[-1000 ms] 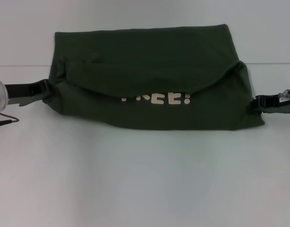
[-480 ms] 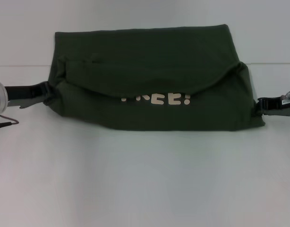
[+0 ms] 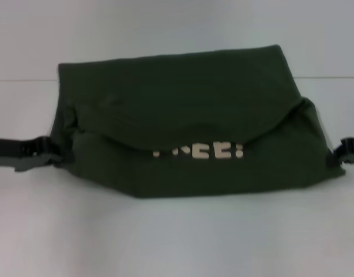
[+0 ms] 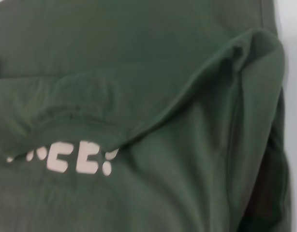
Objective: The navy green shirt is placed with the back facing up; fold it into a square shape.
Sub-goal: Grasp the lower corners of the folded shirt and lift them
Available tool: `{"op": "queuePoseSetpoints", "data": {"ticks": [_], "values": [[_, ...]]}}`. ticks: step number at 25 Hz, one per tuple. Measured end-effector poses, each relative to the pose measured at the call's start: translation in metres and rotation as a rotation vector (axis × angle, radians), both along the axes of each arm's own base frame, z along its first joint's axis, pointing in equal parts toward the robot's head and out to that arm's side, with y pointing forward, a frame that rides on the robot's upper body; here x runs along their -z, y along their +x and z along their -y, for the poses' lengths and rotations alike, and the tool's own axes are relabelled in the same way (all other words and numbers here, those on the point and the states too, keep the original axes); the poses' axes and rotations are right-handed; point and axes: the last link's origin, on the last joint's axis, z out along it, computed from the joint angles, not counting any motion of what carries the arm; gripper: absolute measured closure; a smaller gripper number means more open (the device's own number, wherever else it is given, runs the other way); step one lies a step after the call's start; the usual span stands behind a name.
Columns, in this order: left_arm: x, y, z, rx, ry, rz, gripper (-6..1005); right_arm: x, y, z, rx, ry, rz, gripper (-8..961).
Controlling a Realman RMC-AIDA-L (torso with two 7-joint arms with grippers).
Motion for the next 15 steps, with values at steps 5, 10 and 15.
{"op": "queuePoseSetpoints", "data": {"ticks": [5, 10, 15], "values": [[-0.007, -0.004, 0.035, 0.009, -0.137, 0.045, 978, -0.002, 0.008, 0.028, 0.029, -0.13, -0.039, 941], [-0.007, -0.012, 0.065, 0.001, -0.271, 0.049, 977, -0.003, 0.014, 0.057, 0.053, -0.246, -0.074, 940], [-0.007, -0.02, 0.078, -0.023, -0.342, 0.025, 976, -0.006, 0.022, 0.07, 0.075, -0.276, -0.089, 940]]}}
